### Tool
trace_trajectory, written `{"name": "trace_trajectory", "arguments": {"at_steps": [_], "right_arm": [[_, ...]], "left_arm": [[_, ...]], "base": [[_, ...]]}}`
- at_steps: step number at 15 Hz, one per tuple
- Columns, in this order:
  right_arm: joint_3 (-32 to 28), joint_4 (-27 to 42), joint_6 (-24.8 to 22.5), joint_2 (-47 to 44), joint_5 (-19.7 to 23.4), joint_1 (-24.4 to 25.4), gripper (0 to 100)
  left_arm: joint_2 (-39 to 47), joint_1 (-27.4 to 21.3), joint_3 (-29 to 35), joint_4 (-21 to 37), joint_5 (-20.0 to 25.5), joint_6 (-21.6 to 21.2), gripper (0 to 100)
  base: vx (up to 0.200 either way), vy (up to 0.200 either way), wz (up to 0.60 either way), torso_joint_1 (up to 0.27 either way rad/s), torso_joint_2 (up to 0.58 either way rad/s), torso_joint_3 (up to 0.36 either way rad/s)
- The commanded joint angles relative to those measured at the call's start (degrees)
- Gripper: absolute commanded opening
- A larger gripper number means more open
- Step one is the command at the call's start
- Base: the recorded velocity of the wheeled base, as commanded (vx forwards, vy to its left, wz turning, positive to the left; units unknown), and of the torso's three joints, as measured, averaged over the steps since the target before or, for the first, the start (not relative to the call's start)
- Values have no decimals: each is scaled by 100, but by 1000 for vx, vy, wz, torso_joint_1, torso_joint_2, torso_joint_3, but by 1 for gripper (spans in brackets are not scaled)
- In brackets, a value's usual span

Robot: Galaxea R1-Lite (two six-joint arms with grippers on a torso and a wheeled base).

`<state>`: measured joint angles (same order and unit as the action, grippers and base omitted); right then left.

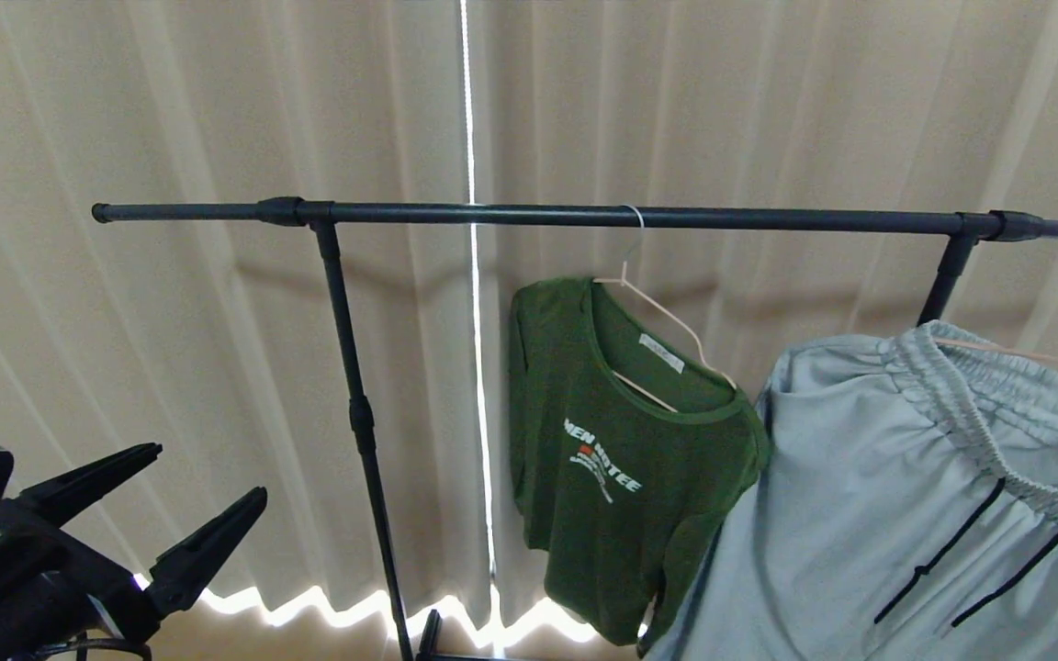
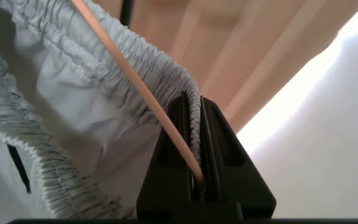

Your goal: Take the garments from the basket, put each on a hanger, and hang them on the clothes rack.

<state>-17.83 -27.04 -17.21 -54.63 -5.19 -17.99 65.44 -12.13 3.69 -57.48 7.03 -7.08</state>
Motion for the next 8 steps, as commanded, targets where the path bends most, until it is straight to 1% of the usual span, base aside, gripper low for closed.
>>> {"name": "trace_trajectory", "arguments": {"at_steps": [1, 3, 4, 6, 7, 8], "right_arm": [[-282, 41, -1, -277, 45, -55, 0], [-739, 58, -10, -839, 53, -11, 0], [-1055, 58, -10, -1226, 45, 112, 0], [-1697, 102, -10, -1929, -70, 560, 0], [-1926, 190, -10, -2158, -237, 789, 0], [-2154, 340, -10, -2368, -500, 1114, 0]], "left_arm": [[-40, -9, 0, 0, 0, -4, 100], [-93, -9, -18, 0, 0, 5, 100], [-84, -44, -97, 0, 0, -12, 100], [-58, -88, -97, 0, 0, -100, 100], [-58, -97, -88, 0, 0, -109, 100], [-66, -105, -97, 0, 0, -118, 100]], "base": [[0, 0, 0, 0, 0, 0], [0, 0, 0, 0, 0, 0], [0, 0, 0, 0, 0, 0], [0, 0, 0, 0, 0, 0], [0, 0, 0, 0, 0, 0], [0, 0, 0, 0, 0, 0]]}}
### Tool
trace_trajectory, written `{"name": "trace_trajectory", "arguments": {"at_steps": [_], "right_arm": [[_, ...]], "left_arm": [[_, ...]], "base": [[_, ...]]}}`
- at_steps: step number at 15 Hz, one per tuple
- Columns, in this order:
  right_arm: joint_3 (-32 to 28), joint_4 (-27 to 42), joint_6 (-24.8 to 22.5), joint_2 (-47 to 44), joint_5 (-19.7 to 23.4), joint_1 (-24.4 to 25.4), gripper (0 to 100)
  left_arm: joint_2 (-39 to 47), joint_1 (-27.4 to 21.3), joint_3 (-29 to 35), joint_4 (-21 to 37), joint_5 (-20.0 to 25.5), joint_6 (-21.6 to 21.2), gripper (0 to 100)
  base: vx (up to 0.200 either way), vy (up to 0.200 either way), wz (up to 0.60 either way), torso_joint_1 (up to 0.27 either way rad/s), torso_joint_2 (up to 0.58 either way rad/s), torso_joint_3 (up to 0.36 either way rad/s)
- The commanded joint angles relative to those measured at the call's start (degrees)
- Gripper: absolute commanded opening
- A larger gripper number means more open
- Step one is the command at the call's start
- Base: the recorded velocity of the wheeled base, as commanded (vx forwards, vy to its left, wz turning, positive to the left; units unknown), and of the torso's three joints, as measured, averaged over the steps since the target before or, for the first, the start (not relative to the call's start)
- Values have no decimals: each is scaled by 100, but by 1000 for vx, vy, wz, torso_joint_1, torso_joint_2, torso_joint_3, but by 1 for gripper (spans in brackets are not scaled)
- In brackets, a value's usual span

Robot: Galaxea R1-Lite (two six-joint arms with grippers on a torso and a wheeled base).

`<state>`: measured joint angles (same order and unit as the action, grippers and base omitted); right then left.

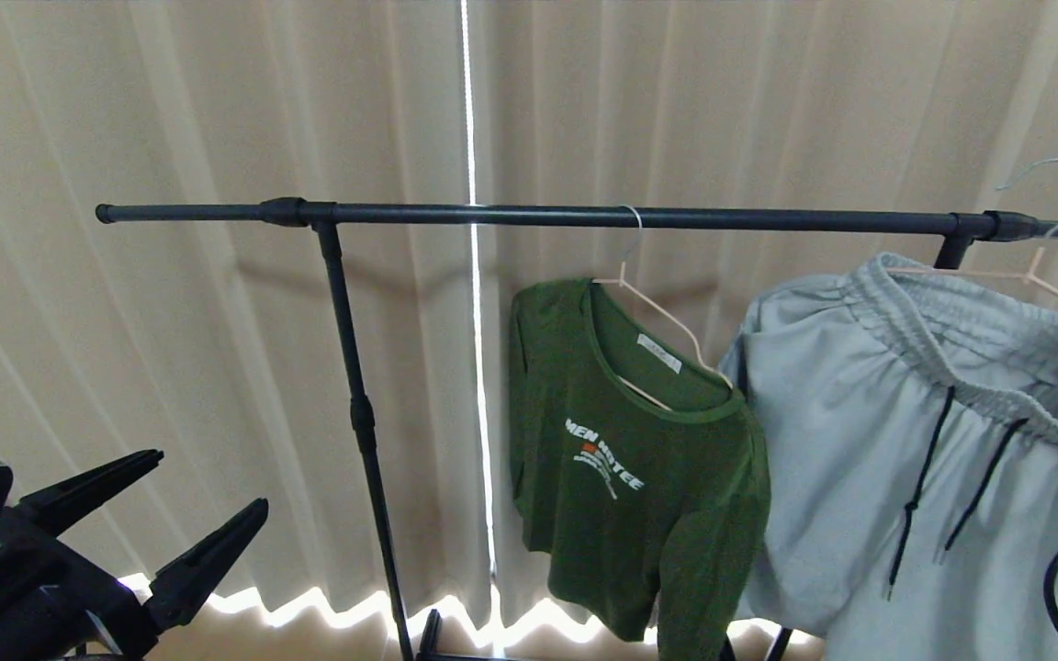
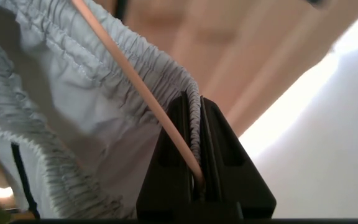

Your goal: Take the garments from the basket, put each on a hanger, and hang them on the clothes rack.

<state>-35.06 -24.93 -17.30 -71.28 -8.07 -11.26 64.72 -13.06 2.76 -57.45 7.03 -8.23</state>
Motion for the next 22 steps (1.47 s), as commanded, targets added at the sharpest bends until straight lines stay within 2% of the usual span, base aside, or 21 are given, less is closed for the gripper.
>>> {"name": "trace_trajectory", "arguments": {"at_steps": [1, 2, 4, 8, 15, 19, 22], "right_arm": [[-563, 225, -2, -870, -388, 705, 0], [-686, 243, -2, -1099, -538, 924, 0], [-941, 243, -2, -1433, -749, 1030, 0], [-1565, 181, 7, -2320, -1091, 1012, 0], [-1653, 181, 16, -2566, -1127, 1030, 0], [-1917, 181, 7, -2725, -1144, 1039, 0], [-2145, 181, 7, -3024, -1373, 1047, 0]], "left_arm": [[-3, -13, -38, -3, 0, -3, 100], [-30, -22, -47, -3, -9, -3, 100], [-135, -22, -29, -3, -9, -3, 100], [-205, -22, -47, -3, 0, -3, 100], [-223, -22, -56, 6, 0, -3, 100], [-223, -22, -56, 6, 0, -3, 100], [-258, -22, -47, 6, 0, -3, 100]], "base": [[0, 0, 0, 0, 0, 0], [0, 0, 0, 0, 0, 0], [0, 0, 0, 0, 0, 0], [0, 0, 0, 0, 0, 0], [0, 0, 0, 0, 0, 0], [0, 0, 0, 0, 0, 0], [0, 0, 0, 0, 0, 0]]}}
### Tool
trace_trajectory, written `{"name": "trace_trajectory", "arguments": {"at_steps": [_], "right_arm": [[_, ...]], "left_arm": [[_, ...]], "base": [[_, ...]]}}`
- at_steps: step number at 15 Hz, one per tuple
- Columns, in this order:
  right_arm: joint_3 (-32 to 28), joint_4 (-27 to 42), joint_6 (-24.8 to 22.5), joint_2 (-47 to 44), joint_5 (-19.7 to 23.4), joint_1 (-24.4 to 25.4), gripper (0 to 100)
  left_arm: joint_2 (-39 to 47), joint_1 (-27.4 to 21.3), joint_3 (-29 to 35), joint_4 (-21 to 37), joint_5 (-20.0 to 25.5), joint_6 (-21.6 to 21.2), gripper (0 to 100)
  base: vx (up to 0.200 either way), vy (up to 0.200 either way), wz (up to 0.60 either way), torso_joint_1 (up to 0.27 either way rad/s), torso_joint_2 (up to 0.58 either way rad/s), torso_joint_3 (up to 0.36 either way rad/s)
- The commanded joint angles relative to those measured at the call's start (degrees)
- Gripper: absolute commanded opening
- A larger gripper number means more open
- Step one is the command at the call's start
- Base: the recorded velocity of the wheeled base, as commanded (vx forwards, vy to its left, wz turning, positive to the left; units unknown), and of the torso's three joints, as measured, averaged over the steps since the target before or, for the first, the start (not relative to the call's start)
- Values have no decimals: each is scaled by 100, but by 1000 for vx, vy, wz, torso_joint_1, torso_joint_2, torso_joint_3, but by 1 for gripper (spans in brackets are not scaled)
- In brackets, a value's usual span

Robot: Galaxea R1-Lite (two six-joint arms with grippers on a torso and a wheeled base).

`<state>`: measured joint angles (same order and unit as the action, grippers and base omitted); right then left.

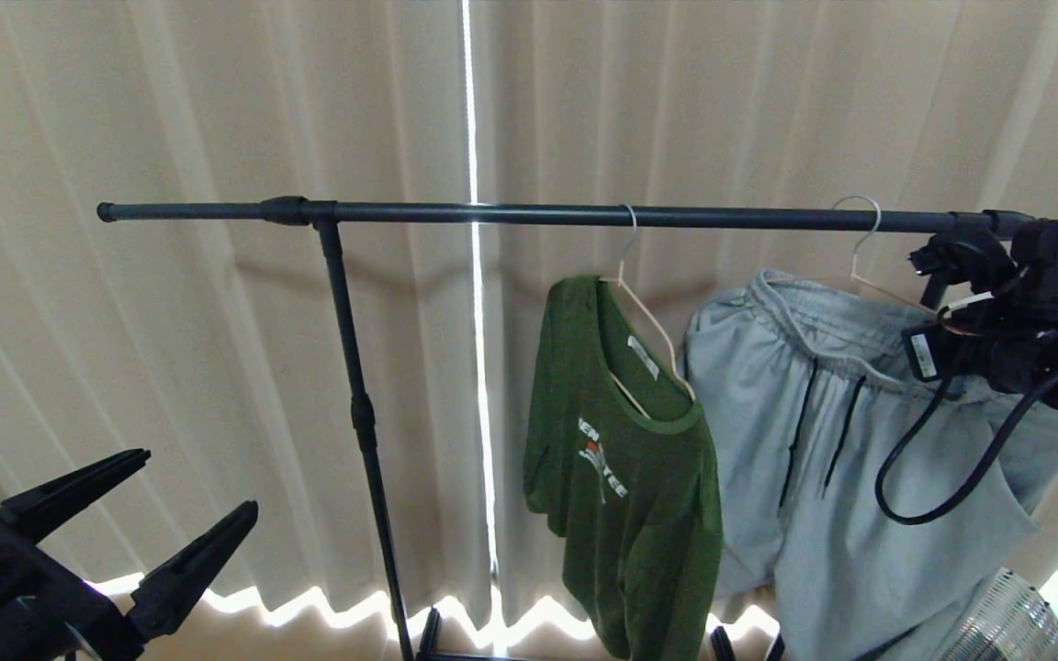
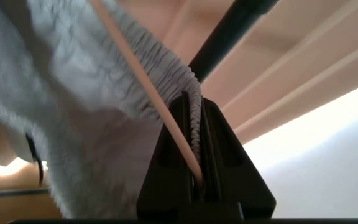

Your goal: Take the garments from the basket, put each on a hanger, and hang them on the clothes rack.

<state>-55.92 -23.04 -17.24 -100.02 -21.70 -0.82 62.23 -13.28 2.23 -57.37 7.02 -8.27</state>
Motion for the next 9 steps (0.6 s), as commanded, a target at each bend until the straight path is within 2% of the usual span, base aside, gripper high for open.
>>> {"name": "trace_trajectory", "arguments": {"at_steps": [1, 6, 7, 9], "right_arm": [[-51, -8, 1, -167, -1, 3, 0], [116, -8, 19, -61, -1, 73, 0], [169, -34, 36, -44, 34, 134, 100], [389, -438, 45, 36, 104, 187, 100]], "left_arm": [[-18, 0, 5, -2, 1, 0, 100], [-36, 9, 5, -2, 1, 0, 100], [-36, 9, 5, -2, 1, 0, 100], [-45, 9, 5, -2, 1, 0, 100]], "base": [[0, 0, 0, 0, 0, 0], [0, 0, 0, 0, 0, 0], [0, 0, 0, 0, 0, 0], [0, 0, 0, 0, 0, 0]]}}
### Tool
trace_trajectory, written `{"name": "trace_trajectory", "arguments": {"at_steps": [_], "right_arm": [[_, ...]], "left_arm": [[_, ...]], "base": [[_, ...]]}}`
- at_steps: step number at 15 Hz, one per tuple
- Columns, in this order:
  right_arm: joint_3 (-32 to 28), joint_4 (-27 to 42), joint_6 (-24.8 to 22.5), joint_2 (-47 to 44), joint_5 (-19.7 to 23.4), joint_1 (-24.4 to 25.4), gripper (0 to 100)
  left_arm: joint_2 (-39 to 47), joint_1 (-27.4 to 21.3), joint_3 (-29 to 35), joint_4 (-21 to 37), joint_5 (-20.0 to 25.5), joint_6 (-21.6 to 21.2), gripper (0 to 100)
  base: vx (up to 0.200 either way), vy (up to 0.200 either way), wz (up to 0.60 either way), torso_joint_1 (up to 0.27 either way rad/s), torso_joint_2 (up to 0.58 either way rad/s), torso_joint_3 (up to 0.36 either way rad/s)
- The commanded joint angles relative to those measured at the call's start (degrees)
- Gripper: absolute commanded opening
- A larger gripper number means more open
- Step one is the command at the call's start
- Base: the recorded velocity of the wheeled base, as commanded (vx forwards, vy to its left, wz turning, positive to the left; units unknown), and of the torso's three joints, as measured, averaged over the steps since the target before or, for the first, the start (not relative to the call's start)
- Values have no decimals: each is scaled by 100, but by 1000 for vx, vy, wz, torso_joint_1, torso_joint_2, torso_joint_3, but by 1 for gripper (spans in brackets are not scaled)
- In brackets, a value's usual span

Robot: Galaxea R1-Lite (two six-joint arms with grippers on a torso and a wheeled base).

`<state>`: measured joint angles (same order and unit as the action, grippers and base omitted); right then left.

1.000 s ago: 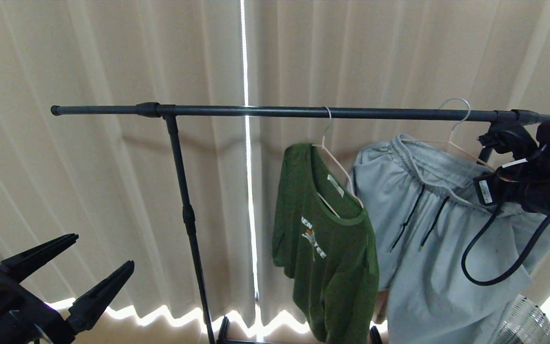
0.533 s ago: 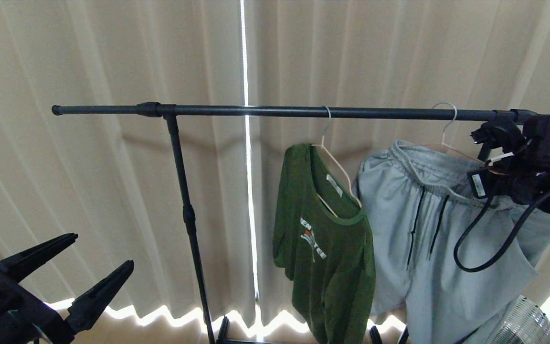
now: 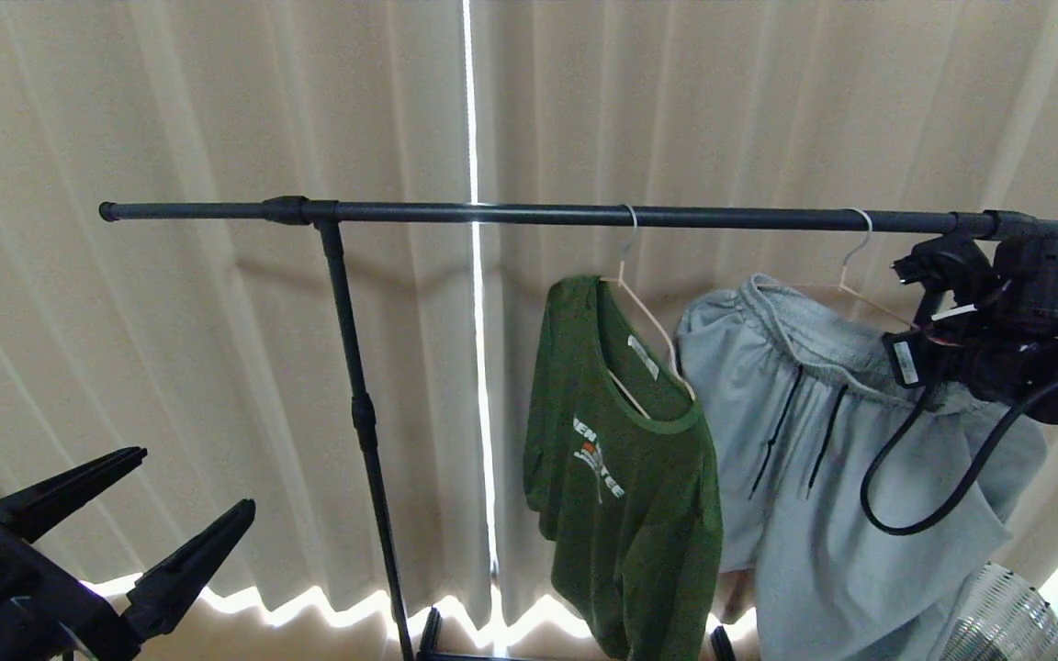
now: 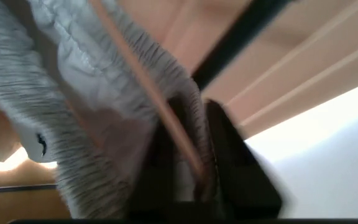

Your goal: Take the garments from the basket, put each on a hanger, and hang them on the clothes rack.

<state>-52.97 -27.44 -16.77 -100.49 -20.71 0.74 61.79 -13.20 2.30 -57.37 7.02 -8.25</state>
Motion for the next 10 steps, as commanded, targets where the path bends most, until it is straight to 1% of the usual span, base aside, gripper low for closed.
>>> {"name": "trace_trajectory", "arguments": {"at_steps": [1, 2, 3, 4, 6, 8, 9, 10], "right_arm": [[305, -429, -10, 117, 85, 40, 100], [621, -982, -36, 214, 199, 40, 100], [700, -1079, -45, 258, 225, 49, 100], [946, -1272, -36, 477, 357, 189, 100], [1175, -1281, -19, 811, 630, 242, 100], [1465, -1281, -19, 1304, 999, 251, 100], [1553, -1281, -19, 1427, 1087, 277, 100], [1808, -1281, -19, 1761, 1219, 339, 100]], "left_arm": [[-18, 2, -2, -2, 1, -1, 100], [-53, 2, -2, -2, 1, -1, 100], [-53, 2, -2, -2, 1, -1, 100], [-62, 11, -2, -2, -8, -1, 100], [-80, 11, -11, -2, -8, -1, 100], [-220, 28, -11, 6, -8, 8, 100], [-247, 28, -2, 6, -8, 8, 100], [-352, 28, -11, 6, -17, 17, 100]], "base": [[0, 0, 0, 0, 0, 0], [0, 0, 0, 0, 0, 0], [0, 0, 0, 0, 0, 0], [0, 0, 0, 0, 0, 0], [0, 0, 0, 0, 0, 0], [0, 0, 0, 0, 0, 0], [0, 0, 0, 0, 0, 0], [0, 0, 0, 0, 0, 0]]}}
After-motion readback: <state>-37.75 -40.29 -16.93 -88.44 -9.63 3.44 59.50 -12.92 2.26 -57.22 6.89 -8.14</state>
